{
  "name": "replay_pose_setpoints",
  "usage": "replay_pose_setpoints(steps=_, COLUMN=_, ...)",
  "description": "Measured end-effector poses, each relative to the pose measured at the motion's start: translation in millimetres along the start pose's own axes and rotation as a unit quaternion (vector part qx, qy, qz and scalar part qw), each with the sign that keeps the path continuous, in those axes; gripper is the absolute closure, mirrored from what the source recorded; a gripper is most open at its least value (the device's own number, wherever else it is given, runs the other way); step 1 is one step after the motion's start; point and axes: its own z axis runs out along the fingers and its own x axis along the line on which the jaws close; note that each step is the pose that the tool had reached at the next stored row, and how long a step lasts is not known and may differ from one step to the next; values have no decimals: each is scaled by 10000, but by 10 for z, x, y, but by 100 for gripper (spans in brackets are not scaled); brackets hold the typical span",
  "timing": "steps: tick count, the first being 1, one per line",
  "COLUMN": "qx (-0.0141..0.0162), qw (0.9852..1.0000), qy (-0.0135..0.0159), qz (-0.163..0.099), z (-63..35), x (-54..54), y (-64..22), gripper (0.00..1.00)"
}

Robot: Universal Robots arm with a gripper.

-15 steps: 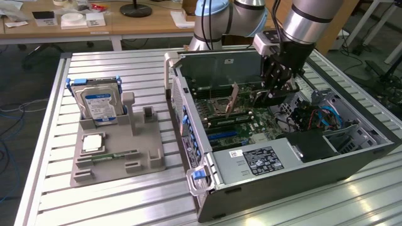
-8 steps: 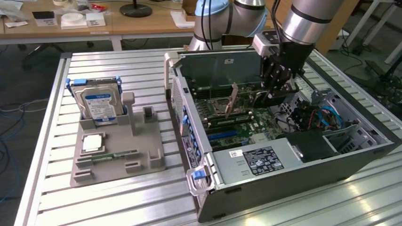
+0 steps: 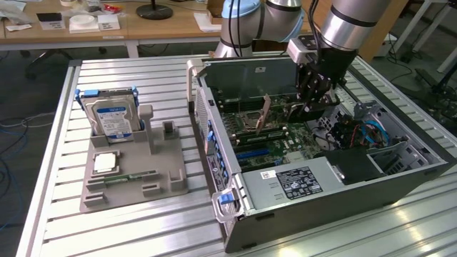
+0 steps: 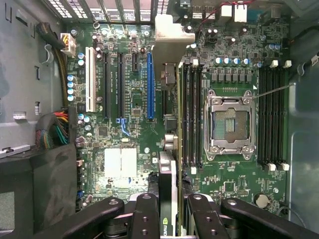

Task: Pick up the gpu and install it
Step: 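Insert the gpu into the slot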

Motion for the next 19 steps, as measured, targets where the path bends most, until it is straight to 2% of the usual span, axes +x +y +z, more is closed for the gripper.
replay_pose_setpoints(steps=10, qx=0, qw=10000, qy=-3, qz=0, z=0, x=16, y=3, gripper=73)
replay_pose_setpoints(steps=19, qx=31, qw=10000, qy=-4, qz=-3, z=12, x=19, y=119, gripper=73)
